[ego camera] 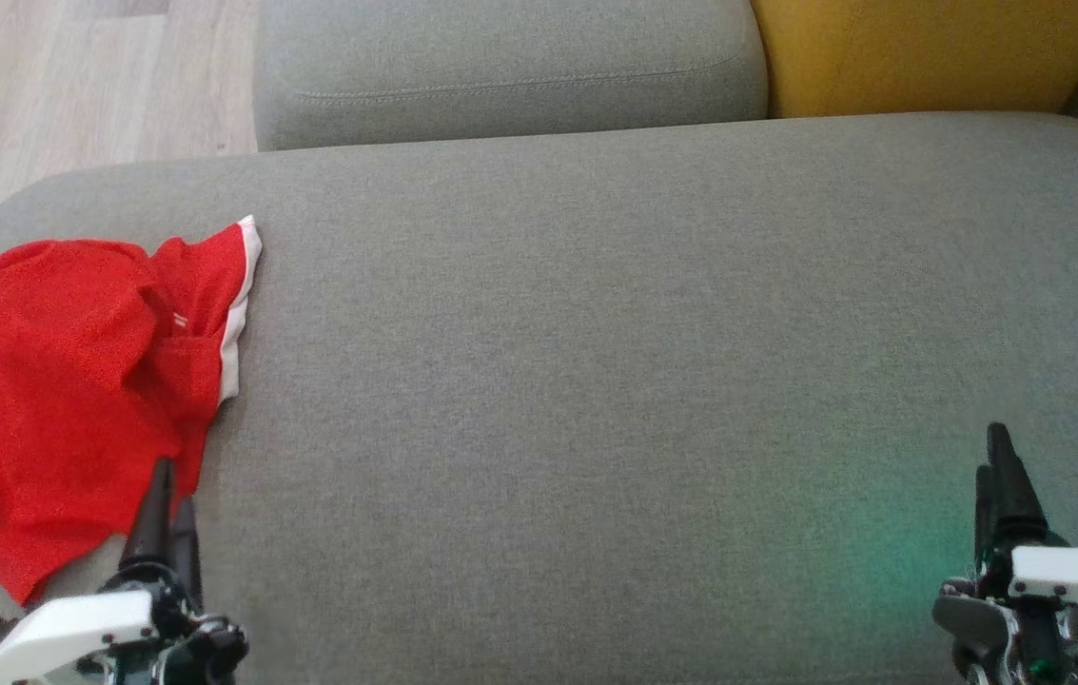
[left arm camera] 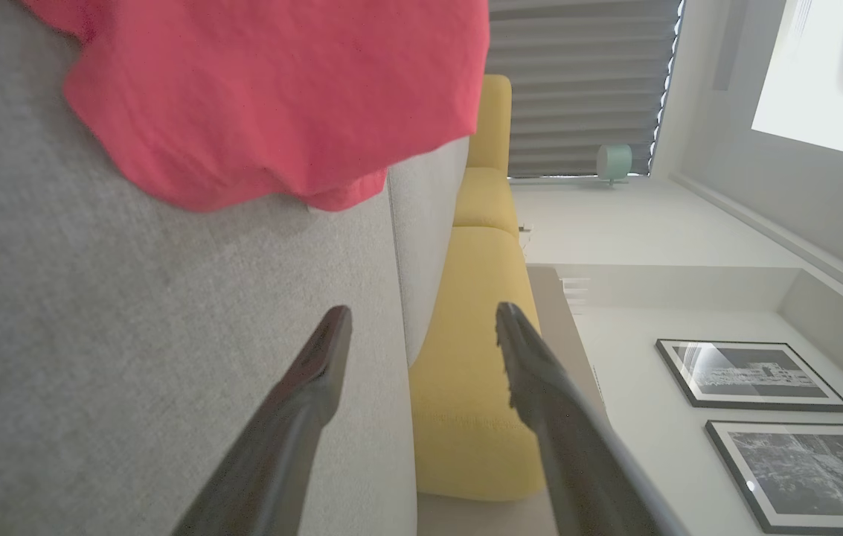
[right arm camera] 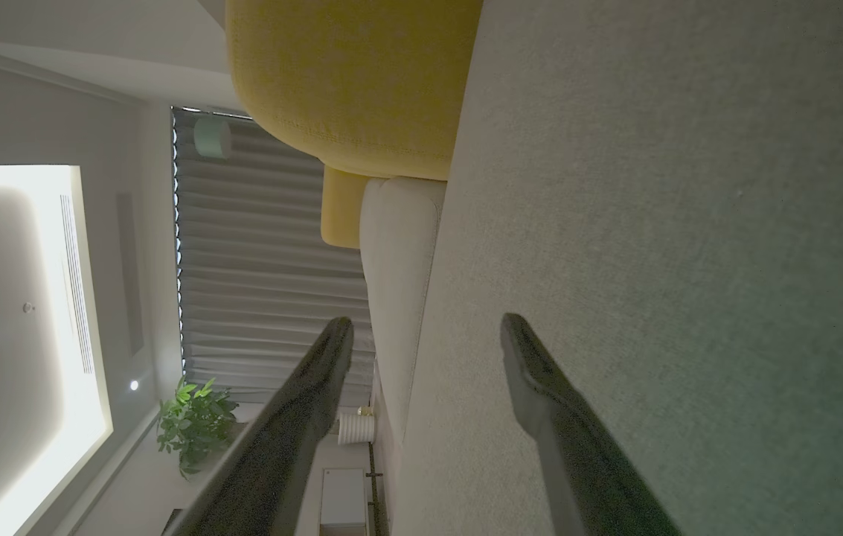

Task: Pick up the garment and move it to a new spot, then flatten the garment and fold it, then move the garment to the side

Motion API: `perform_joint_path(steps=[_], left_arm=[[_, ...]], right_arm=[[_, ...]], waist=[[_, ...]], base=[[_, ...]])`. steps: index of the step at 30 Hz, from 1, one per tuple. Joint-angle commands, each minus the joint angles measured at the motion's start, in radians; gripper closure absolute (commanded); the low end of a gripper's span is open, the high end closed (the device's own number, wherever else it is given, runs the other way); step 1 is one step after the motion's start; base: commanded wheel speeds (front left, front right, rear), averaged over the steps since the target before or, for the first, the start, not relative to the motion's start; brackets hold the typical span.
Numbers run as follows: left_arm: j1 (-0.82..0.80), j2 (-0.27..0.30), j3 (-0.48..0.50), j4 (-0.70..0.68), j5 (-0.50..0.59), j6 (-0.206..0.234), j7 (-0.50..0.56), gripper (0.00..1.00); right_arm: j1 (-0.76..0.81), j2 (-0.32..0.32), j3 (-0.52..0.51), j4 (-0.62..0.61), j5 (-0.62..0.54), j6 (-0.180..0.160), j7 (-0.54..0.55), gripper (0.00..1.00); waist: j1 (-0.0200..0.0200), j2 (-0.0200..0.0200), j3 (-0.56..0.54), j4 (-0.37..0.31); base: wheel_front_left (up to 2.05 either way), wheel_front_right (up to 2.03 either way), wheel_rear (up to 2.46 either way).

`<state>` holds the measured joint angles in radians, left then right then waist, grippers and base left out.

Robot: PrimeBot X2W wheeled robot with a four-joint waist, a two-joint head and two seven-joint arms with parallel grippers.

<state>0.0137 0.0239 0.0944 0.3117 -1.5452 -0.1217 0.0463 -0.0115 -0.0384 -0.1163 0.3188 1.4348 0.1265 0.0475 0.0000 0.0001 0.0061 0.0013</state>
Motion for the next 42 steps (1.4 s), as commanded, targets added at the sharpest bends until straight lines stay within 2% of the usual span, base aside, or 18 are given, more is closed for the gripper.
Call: perform_joint_path(steps=[1,12,18,28,42], left_arm=[[-0.056,0.011,0.021,-0.043,0.021,-0.003,-0.011,0.00],[-0.079,0.013,0.050,-0.088,0.108,0.002,-0.040,0.00],[-0.084,0.014,0.041,-0.139,0.192,0.007,-0.057,0.00],[-0.080,0.015,-0.016,-0.220,0.412,0.052,-0.090,0.00],[-0.075,0.017,-0.076,-0.232,0.697,0.099,-0.130,0.00]], right_arm=[[-0.055,-0.005,0.003,-0.044,-0.033,0.001,-0.009,0.00],[-0.083,-0.006,0.017,-0.102,-0.234,0.001,-0.039,0.00],[-0.098,-0.006,0.043,-0.136,-0.368,0.001,-0.057,0.00],[-0.114,-0.007,0.086,-0.163,-0.580,0.002,-0.089,0.00],[-0.122,-0.008,0.127,-0.180,-0.811,0.002,-0.130,0.00]], waist=[[0.0000,-0.0001,0.000,0.000],[0.0000,-0.0001,-0.001,0.001],[0.0000,-0.0001,0.000,0.002],[0.0000,-0.0001,-0.001,0.003],[0.0000,-0.0001,-0.002,0.007]], base=[[0.00,0.00,0.00],[0.00,0.00,0.00],[0.00,0.00,0.00],[0.00,0.00,0.00],[0.00,0.00,0.00]])
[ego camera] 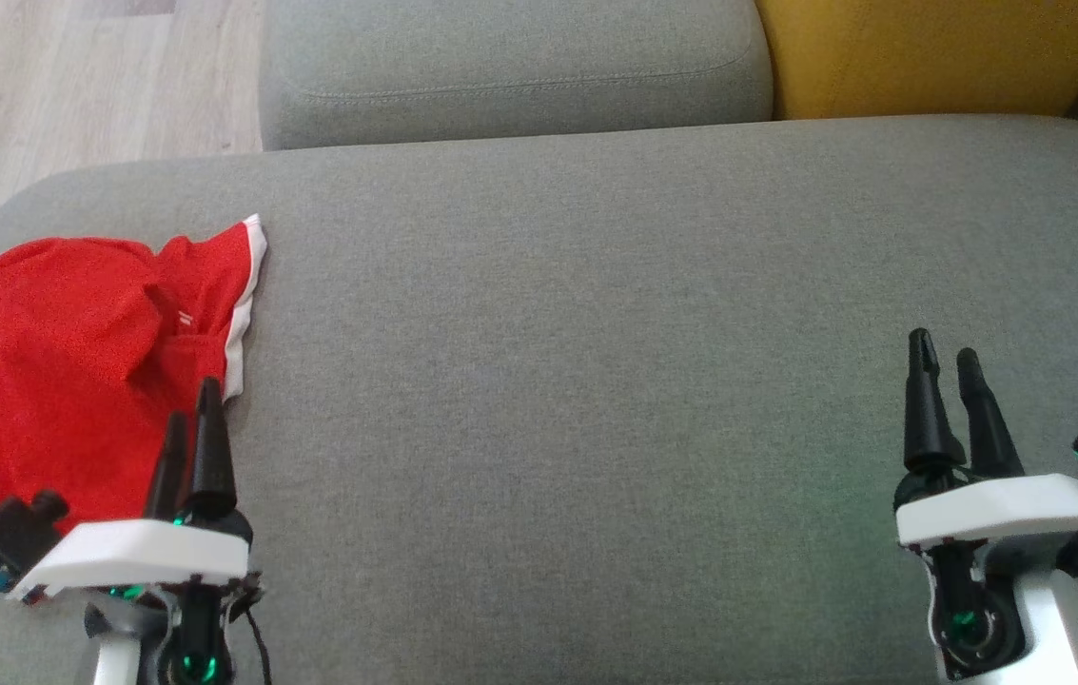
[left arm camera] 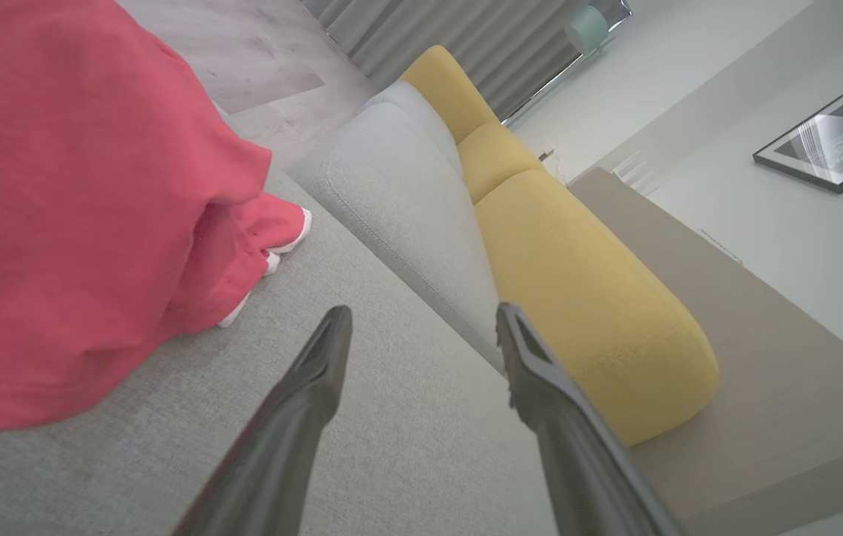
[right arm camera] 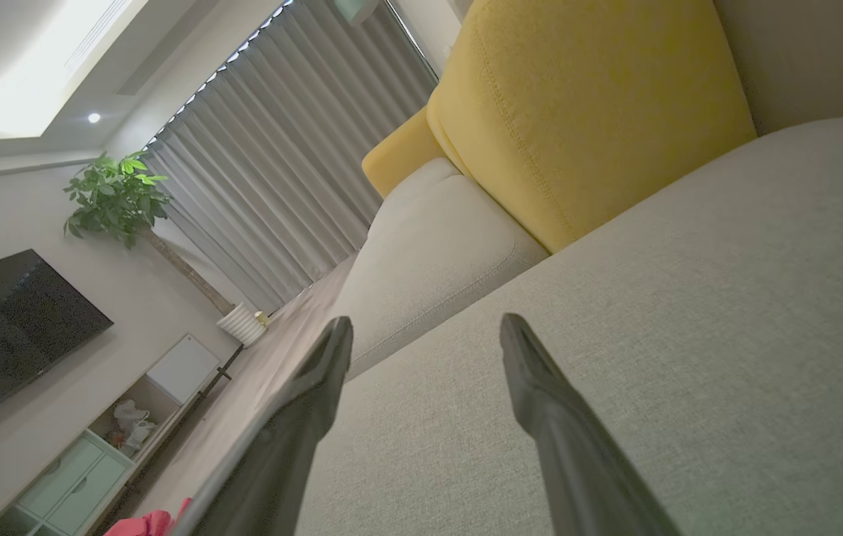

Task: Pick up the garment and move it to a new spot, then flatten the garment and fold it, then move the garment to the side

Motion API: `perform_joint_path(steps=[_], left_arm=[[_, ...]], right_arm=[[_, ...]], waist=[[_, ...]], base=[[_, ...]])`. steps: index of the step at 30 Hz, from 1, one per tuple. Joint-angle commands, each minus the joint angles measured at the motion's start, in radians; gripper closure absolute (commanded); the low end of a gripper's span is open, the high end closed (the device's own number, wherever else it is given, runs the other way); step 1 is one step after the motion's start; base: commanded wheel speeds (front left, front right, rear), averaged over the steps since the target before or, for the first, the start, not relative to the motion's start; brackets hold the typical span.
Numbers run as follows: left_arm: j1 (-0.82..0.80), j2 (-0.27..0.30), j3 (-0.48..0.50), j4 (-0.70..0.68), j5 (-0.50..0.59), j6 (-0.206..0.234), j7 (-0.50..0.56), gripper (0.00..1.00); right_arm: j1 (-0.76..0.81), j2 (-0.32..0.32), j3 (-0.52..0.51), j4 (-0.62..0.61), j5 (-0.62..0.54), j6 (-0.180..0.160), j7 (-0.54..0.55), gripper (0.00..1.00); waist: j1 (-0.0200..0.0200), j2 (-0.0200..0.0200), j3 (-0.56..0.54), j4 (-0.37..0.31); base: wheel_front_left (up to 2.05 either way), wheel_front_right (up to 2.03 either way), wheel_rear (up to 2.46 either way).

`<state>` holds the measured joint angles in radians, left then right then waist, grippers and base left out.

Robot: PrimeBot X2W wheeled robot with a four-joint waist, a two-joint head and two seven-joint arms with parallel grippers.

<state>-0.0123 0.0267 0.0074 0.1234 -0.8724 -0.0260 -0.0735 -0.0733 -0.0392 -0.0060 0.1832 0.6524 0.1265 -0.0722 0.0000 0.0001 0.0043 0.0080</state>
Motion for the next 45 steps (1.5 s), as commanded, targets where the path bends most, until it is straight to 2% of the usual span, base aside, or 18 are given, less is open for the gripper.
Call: perform_joint_path(steps=[1,14,33,39,45], left_arm=[[-0.050,0.015,0.008,-0.044,0.045,0.006,-0.014,0.00],[-0.056,0.039,-0.071,-0.068,0.288,0.030,-0.049,0.00],[-0.074,0.121,-0.220,-0.038,0.547,0.141,-0.104,0.00],[-0.081,0.135,-0.245,-0.022,0.608,0.173,-0.122,0.00],[-0.081,0.133,-0.257,-0.021,0.649,0.191,-0.139,0.00]], right_arm=[[-0.061,-0.007,0.021,-0.045,-0.046,0.002,-0.014,0.00],[-0.073,-0.008,0.069,-0.032,-0.254,0.003,-0.049,0.00],[-0.086,-0.009,0.123,0.014,-0.526,0.003,-0.105,0.00],[-0.087,-0.010,0.133,0.018,-0.574,0.003,-0.123,0.00],[-0.087,-0.010,0.138,0.032,-0.570,0.004,-0.140,0.00]], waist=[[0.0000,-0.0001,0.000,0.000],[0.0000,-0.0001,0.005,0.001],[0.0000,-0.0001,0.005,-0.001],[0.0000,-0.0001,0.004,0.000],[0.0000,-0.0001,0.004,0.004]], base=[[0.00,0.00,0.00],[0.00,0.00,0.00],[0.00,0.00,0.00],[0.00,0.00,0.00],[0.00,0.00,0.00]])
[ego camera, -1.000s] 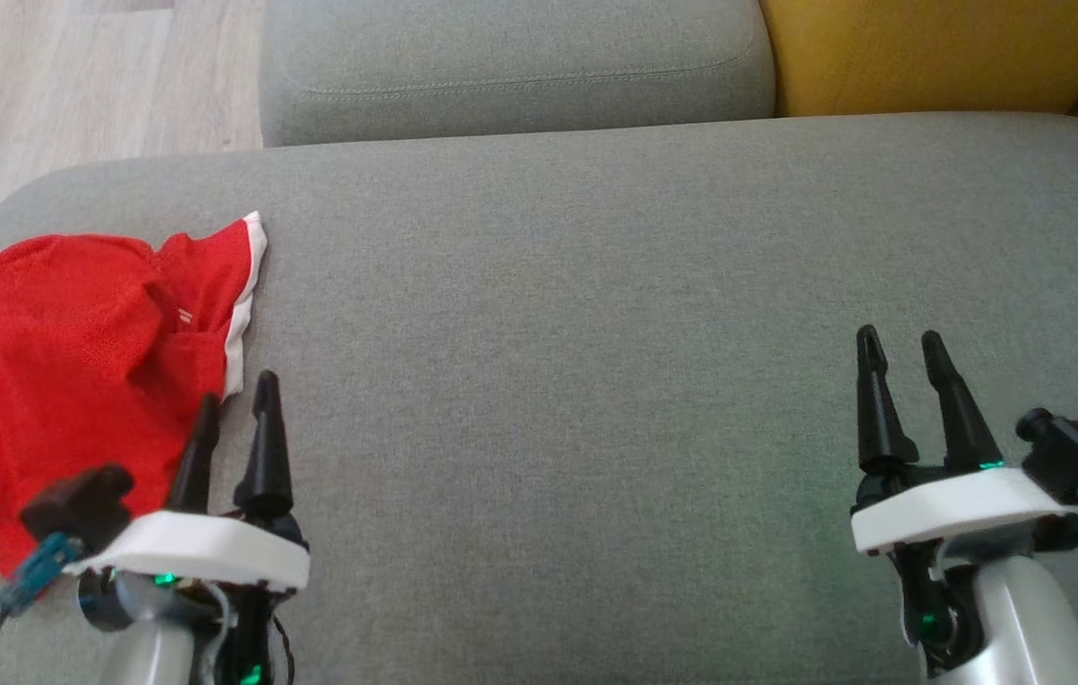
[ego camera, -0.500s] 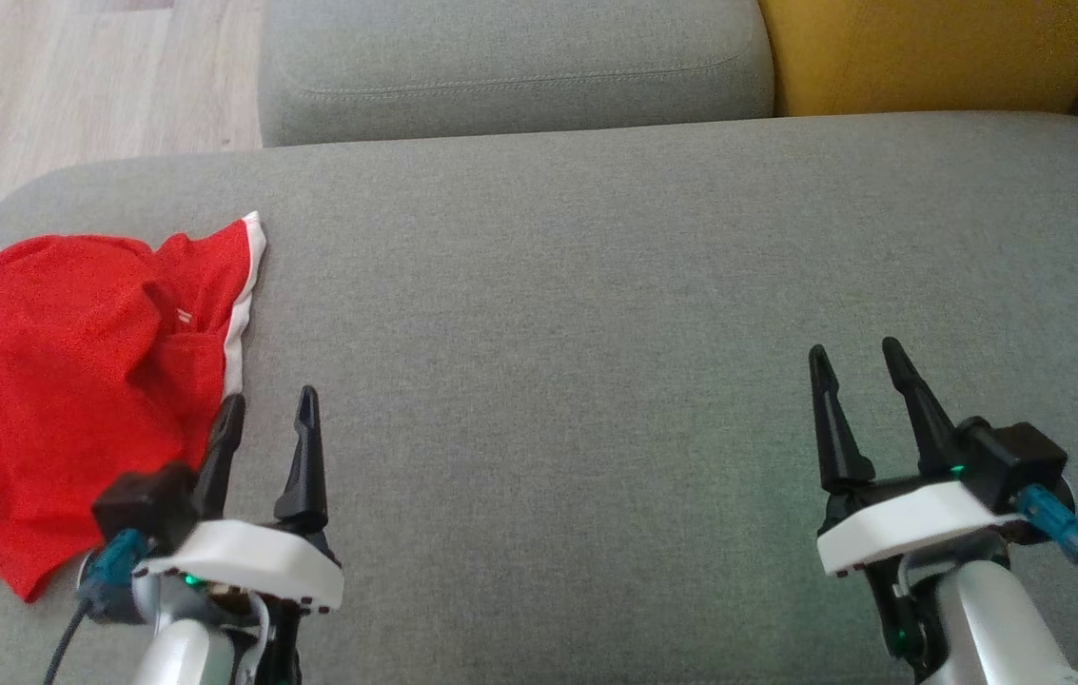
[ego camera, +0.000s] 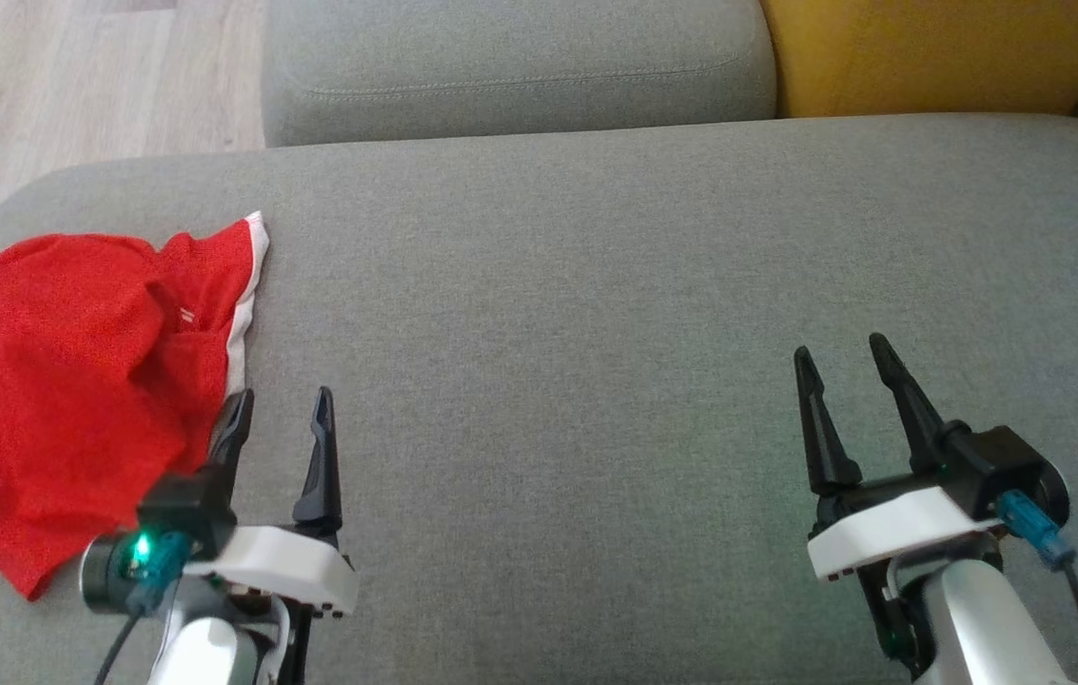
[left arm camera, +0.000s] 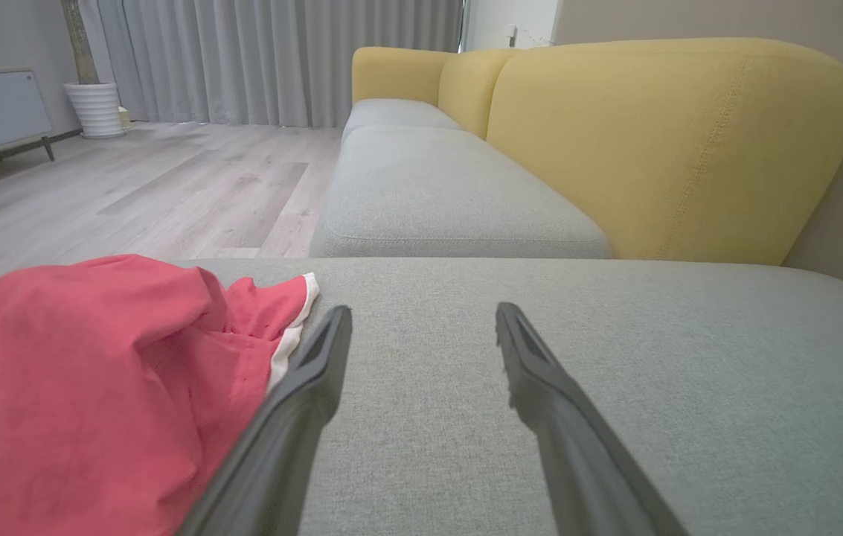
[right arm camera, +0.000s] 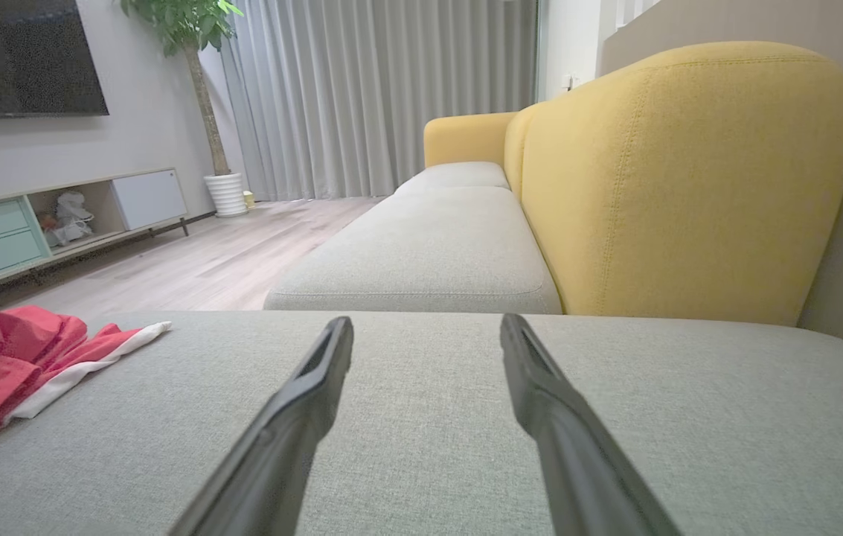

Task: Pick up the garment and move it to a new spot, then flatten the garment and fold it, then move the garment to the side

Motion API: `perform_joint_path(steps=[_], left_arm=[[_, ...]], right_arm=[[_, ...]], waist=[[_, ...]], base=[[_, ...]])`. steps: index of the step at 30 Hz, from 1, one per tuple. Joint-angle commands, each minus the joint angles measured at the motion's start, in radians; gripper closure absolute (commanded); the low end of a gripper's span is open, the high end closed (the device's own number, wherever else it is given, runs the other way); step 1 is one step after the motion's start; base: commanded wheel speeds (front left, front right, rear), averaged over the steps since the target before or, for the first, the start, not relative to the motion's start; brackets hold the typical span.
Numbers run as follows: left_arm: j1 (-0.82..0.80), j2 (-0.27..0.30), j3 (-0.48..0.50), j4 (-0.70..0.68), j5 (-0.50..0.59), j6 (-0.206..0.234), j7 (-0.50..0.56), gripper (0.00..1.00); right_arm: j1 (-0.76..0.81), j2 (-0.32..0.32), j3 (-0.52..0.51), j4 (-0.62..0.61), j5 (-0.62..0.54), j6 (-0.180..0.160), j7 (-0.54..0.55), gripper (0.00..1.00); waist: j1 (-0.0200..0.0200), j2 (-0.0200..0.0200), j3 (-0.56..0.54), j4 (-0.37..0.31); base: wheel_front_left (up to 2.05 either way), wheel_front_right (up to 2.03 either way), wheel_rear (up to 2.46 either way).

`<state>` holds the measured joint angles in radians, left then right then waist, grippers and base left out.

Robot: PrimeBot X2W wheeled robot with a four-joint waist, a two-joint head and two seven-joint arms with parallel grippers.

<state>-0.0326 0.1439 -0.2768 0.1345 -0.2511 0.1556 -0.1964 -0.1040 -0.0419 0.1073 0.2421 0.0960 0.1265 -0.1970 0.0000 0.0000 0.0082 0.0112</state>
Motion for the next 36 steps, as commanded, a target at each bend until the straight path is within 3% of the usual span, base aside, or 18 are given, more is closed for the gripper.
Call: perform_joint_path(steps=[1,7,26,36], left_arm=[[-0.060,0.016,0.026,-0.030,0.035,0.011,-0.019,0.00],[-0.054,-0.006,0.043,-0.009,0.034,-0.003,-0.034,0.00],[-0.041,-0.072,0.137,0.072,0.094,-0.064,-0.065,0.00],[-0.049,-0.085,0.150,0.102,0.115,-0.080,-0.065,0.00]], right_arm=[[-0.057,-0.007,0.025,-0.024,-0.011,0.004,-0.017,0.00],[-0.063,-0.008,0.034,-0.008,0.012,0.004,-0.026,0.00],[-0.088,-0.008,0.061,0.088,0.233,0.004,0.015,0.00],[-0.098,-0.008,0.066,0.106,0.196,0.004,0.008,0.00]], waist=[[0.0000,0.0000,0.000,0.001],[0.0000,0.0000,-0.001,0.003],[0.0000,0.0000,-0.002,-0.002],[0.0000,0.0000,-0.001,-0.004]], base=[[0.00,0.00,0.00],[0.00,0.00,0.00],[0.00,0.00,0.00],[0.00,0.00,0.00]])
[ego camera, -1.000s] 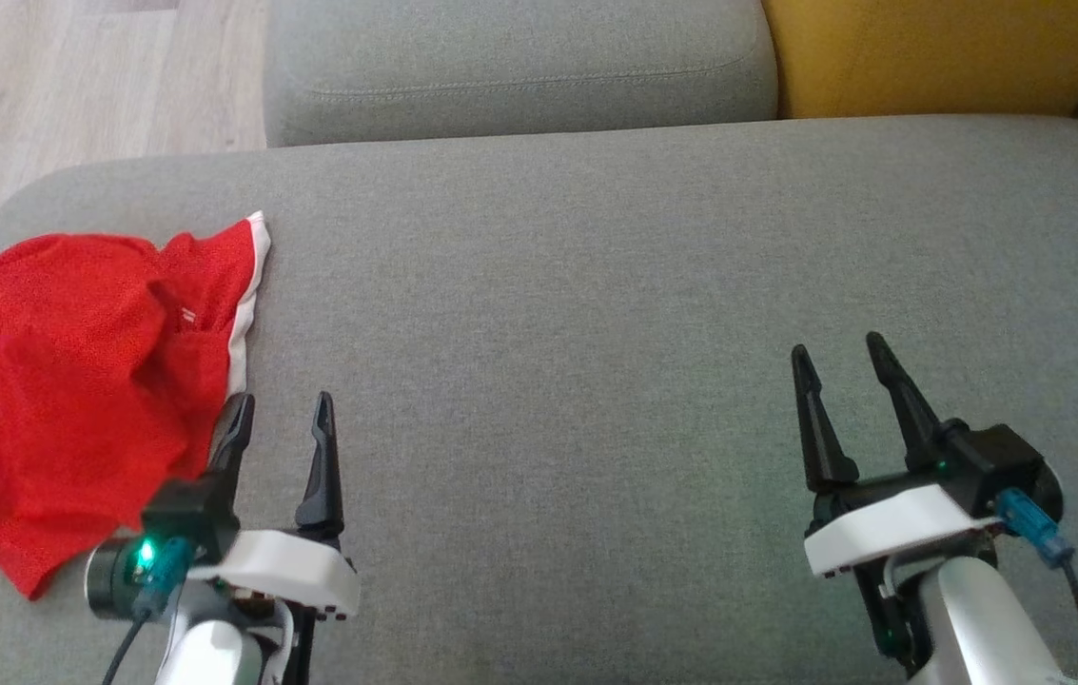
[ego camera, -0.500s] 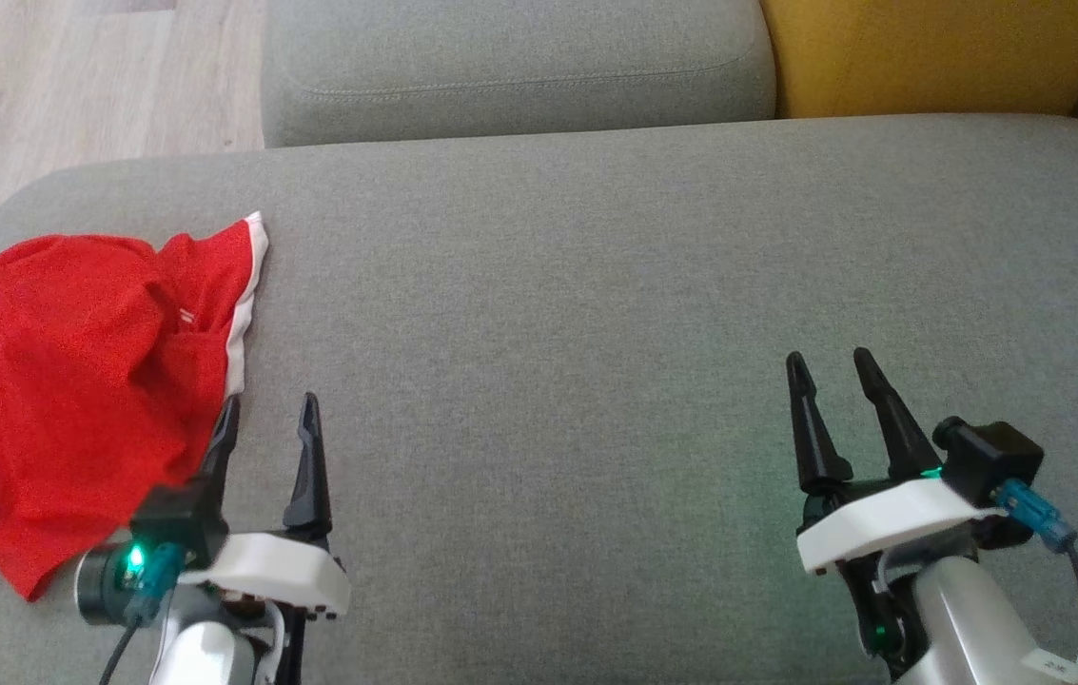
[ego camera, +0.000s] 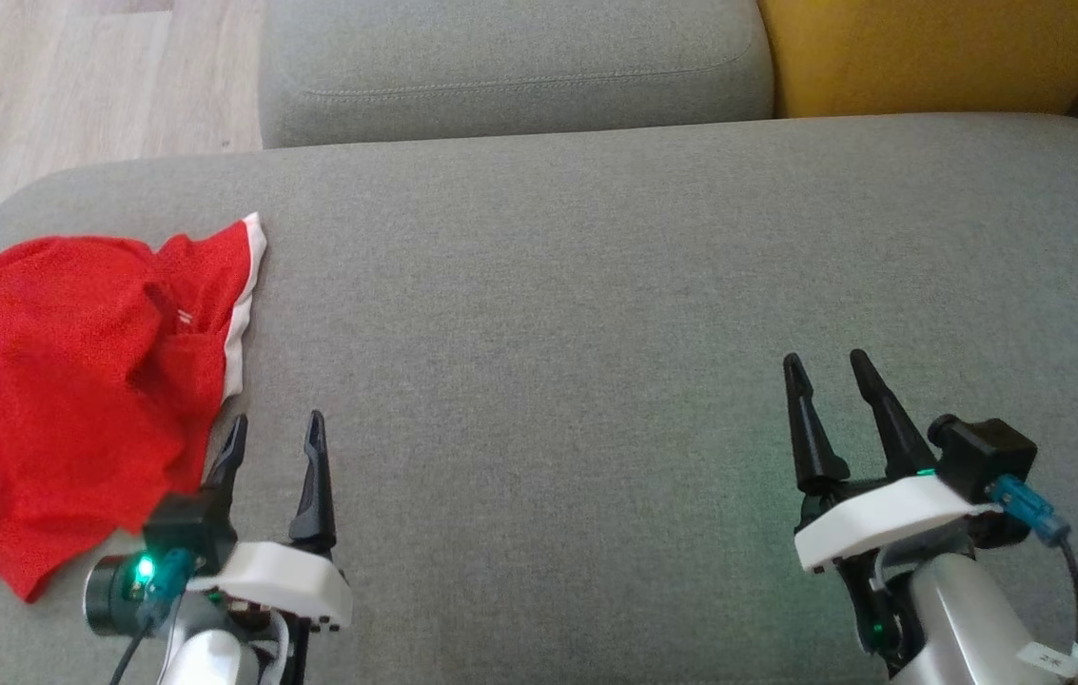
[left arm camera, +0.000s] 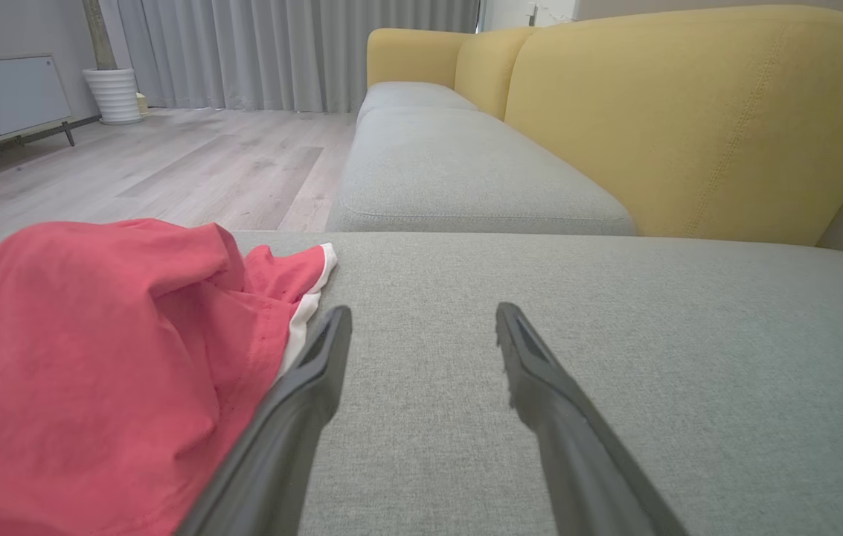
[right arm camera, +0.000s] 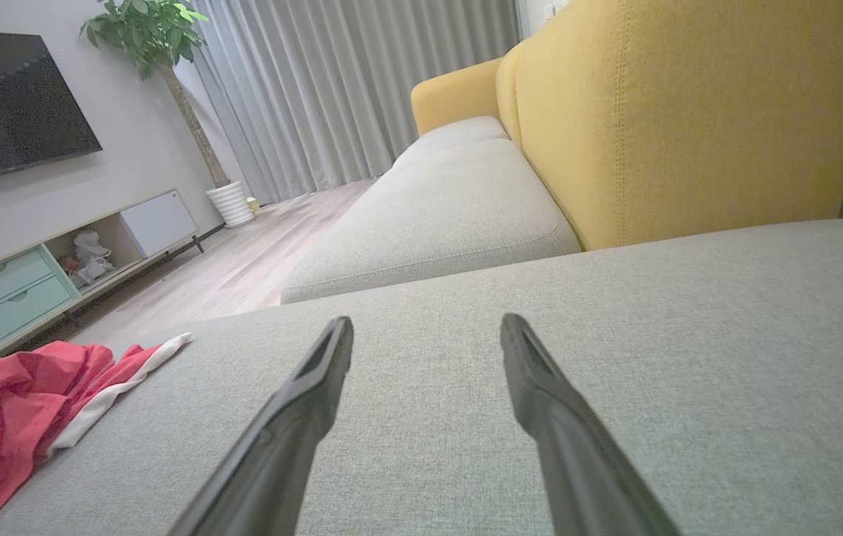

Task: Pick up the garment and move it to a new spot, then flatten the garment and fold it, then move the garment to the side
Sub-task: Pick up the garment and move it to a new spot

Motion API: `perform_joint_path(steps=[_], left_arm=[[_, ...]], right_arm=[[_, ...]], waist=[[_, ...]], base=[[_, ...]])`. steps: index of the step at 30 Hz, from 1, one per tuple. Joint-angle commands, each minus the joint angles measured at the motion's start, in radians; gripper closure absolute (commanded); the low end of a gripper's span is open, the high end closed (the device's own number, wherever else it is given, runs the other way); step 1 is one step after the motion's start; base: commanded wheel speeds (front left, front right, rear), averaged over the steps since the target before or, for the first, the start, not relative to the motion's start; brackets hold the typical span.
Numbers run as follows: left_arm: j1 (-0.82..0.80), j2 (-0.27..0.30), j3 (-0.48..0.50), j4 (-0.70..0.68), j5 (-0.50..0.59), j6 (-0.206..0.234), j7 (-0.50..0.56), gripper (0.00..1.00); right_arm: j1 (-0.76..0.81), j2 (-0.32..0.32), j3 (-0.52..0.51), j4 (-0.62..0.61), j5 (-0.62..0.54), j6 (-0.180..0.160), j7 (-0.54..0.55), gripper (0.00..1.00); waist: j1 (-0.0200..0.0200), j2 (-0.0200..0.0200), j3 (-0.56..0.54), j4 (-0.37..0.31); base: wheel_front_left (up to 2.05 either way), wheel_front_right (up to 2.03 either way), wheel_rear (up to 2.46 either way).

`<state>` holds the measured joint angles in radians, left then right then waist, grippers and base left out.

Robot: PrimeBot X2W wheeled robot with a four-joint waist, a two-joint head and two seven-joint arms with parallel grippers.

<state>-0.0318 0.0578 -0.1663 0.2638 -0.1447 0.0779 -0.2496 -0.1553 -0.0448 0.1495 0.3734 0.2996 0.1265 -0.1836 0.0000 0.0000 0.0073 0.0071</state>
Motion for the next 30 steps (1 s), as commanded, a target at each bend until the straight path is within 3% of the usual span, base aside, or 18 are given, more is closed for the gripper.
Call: perform_joint_path(steps=[1,13,30], left_arm=[[-0.051,0.001,0.040,-0.027,0.010,-0.003,-0.012,0.00],[-0.060,-0.005,0.050,-0.024,0.016,-0.013,-0.012,0.00],[-0.037,-0.006,0.099,-0.027,0.025,-0.014,-0.012,0.00]], right_arm=[[-0.047,-0.005,0.024,-0.026,-0.009,0.004,-0.005,0.00],[-0.041,-0.005,0.022,-0.027,-0.007,0.004,0.000,0.00],[-0.018,-0.005,0.099,-0.017,0.019,0.004,0.010,0.00]], waist=[[0.0000,0.0000,0.001,0.000],[0.0000,0.0000,0.002,0.038],[0.0000,0.0000,-0.023,0.303]], base=[[0.00,0.00,0.00],[0.00,0.00,0.00],[0.00,0.00,0.00]])
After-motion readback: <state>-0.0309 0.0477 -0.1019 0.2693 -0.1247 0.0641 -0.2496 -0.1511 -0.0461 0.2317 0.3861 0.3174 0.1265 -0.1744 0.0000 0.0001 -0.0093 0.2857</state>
